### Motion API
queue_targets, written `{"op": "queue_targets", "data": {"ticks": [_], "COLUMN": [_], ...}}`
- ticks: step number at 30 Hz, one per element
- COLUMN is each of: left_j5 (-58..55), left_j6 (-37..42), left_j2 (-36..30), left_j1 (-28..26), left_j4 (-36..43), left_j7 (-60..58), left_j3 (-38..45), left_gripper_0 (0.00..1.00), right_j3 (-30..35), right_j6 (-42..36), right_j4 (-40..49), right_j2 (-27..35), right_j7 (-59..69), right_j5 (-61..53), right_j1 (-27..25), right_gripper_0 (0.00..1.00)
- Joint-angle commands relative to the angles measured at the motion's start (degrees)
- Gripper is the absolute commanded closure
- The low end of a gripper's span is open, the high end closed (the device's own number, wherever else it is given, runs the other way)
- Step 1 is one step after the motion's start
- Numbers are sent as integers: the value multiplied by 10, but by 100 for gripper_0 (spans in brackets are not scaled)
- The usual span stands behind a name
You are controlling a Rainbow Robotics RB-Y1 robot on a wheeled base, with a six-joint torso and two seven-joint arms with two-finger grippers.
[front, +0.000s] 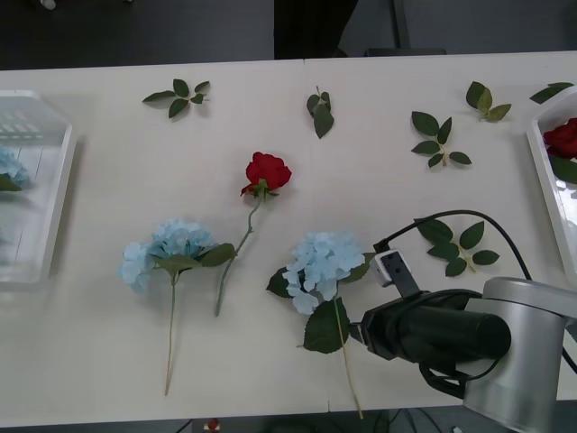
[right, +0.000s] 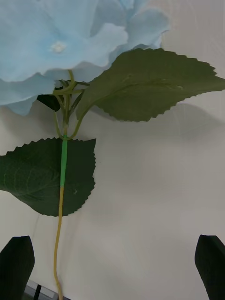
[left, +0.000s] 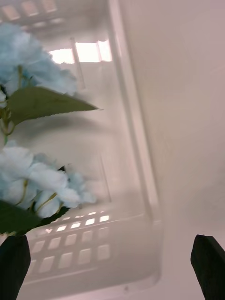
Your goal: Place the red flowers into the right box and the blue flowers into the left box. If a person shows an open palm, hand one flower to the person first, then continue sorting.
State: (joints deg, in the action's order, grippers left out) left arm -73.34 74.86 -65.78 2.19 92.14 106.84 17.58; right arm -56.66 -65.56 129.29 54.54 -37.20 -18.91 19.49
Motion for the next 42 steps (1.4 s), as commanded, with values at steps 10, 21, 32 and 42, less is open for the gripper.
{"op": "queue_targets", "data": {"ticks": [10, 21, 32, 42], "left_j5": [66, 209, 338, 492], "left_j6": [3, -43, -42, -42], "left_j2": [60, 177, 312, 334], "left_j1": [68, -138, -207, -163], "left_j4": [119, 371, 438, 383], "left_j7": [-212, -299, -279, -277], "left_j3": [-102, -93, -163, -291], "left_gripper_0": [0, 0, 0, 0], "right_j3": [-28, -33, -34, -33], "right_j6": [-26, -26, -26, -26], "right_j4": [-78, -130, -171, -175], "right_j2": [-122, -162, -196, -196], "right_j7": [33, 33, 33, 35], "right_j5": [64, 79, 81, 71], "right_j1": [4, 14, 27, 31], "right_gripper_0": [0, 0, 0, 85]}}
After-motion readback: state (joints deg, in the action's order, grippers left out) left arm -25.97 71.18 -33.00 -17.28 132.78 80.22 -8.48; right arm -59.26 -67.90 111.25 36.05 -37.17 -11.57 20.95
